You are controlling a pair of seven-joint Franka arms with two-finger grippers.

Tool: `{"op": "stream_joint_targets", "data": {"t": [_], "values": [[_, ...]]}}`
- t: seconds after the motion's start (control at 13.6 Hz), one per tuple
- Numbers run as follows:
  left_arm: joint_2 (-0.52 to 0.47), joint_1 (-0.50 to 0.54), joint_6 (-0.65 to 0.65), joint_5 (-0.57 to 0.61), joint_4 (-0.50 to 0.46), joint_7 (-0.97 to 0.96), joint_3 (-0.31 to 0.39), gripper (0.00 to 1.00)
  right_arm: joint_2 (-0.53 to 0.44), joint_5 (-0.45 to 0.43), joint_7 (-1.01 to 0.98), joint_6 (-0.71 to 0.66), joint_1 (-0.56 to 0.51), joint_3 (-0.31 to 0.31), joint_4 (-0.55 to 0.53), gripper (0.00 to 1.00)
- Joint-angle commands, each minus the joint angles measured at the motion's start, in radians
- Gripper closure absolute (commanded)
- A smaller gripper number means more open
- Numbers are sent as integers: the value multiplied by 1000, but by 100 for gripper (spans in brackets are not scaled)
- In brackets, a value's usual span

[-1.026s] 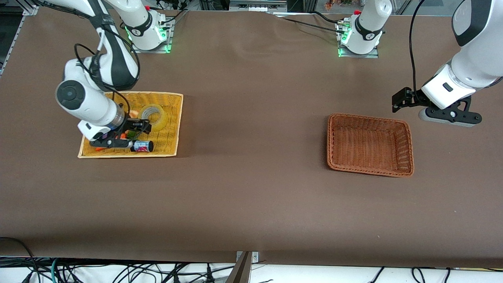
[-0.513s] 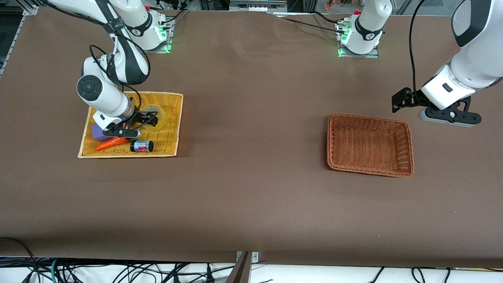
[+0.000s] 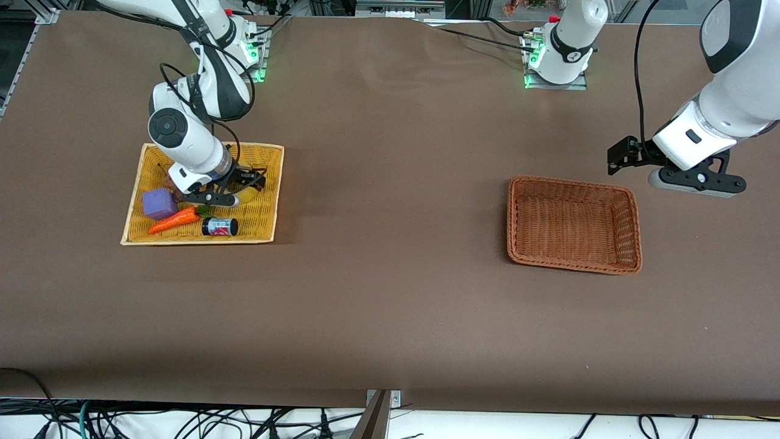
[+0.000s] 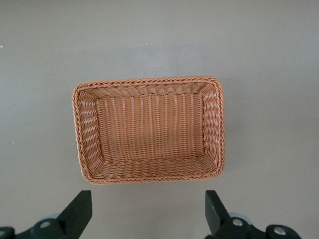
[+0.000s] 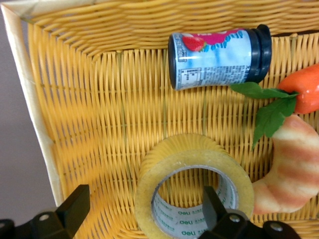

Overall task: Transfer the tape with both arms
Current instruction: 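Close the right gripper on the tape roll's rim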

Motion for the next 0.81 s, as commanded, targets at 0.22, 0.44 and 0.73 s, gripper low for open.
{"op": "stream_joint_targets", "data": {"t": [0.22,0.44,0.73], "values": [[1,9,-13,23,8,19,-7,0,-8,-7,16,153,-6,3,-122,0],[1,9,-13,23,8,19,-7,0,5,-5,16,214,-6,3,-157,0],[1,9,-13,23,8,19,-9,0,0,-7,13,216,-5,13,-151,94]]}}
